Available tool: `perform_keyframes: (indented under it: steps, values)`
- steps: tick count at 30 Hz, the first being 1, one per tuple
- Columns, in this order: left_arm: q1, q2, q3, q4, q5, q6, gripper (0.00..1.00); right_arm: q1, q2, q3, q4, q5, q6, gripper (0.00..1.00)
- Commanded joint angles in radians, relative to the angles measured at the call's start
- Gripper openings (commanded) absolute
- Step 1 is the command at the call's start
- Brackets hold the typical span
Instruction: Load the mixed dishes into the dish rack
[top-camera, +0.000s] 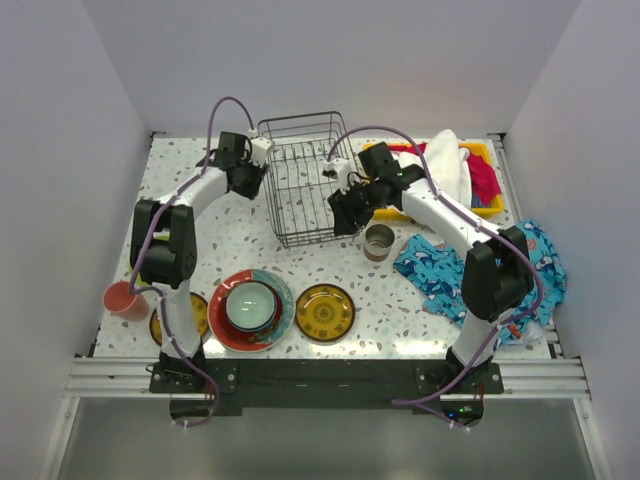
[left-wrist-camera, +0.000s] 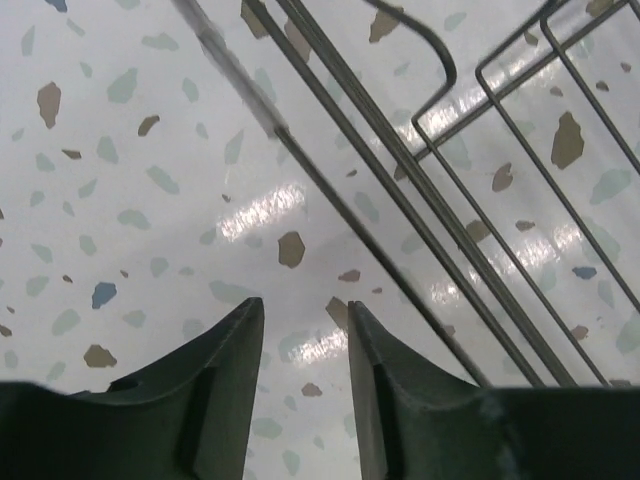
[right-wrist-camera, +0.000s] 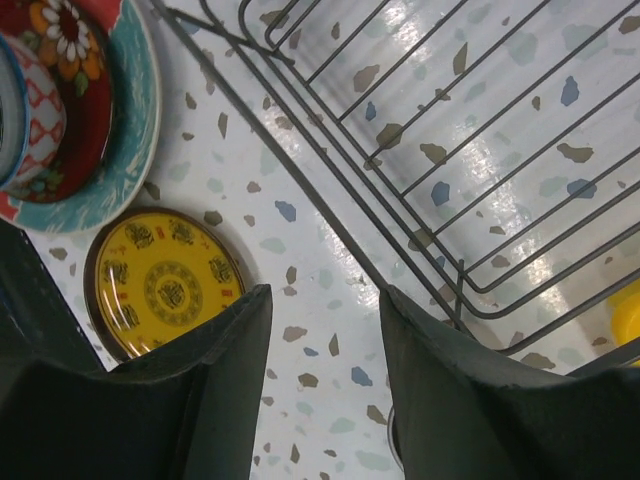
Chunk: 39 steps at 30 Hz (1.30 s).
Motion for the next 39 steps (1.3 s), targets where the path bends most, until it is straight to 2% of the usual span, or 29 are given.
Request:
perform_keyframes:
  steps: [1, 6, 8, 14, 15, 19, 22, 25, 35, 39]
  values:
    - [0.020, -0.148, -0.079, -0.010, -0.027, 0.004, 0.46, 0.004, 0.017, 0.097, -0.083, -0.073, -0.171, 0.51]
    - [0.058, -0.231, -0.143, -0.029, -0.043, -0.010, 0.50, 0.005, 0.109, 0.171, -0.181, -0.088, -0.335, 0.51]
    - [0.072, -0.264, -0.160, -0.033, -0.047, -0.017, 0.50, 0.007, 0.135, 0.194, -0.221, -0.086, -0.405, 0.48]
    - [0.100, -0.346, -0.212, -0.030, -0.053, -0.017, 0.50, 0.020, 0.134, 0.197, -0.325, -0.030, -0.588, 0.46]
    - [0.101, -0.356, -0.219, -0.030, -0.053, -0.017, 0.50, 0.022, 0.129, 0.185, -0.333, -0.017, -0.608, 0.44]
    - [0.103, -0.404, -0.255, -0.021, -0.049, -0.013, 0.50, 0.046, 0.100, 0.159, -0.353, 0.015, -0.685, 0.26]
    - [0.103, -0.444, -0.285, -0.023, -0.040, -0.011, 0.50, 0.077, 0.088, 0.149, -0.373, 0.029, -0.685, 0.18]
    - [0.103, -0.482, -0.301, -0.024, -0.027, -0.001, 0.50, 0.112, 0.080, 0.137, -0.387, 0.030, -0.645, 0.15]
    - [0.103, -0.619, -0.357, -0.015, -0.033, 0.006, 0.51, 0.198, 0.085, 0.120, -0.374, 0.099, -0.570, 0.17]
    - [0.103, -0.660, -0.404, -0.006, -0.035, 0.003, 0.59, 0.198, 0.065, 0.154, -0.376, 0.145, -0.570, 0.21]
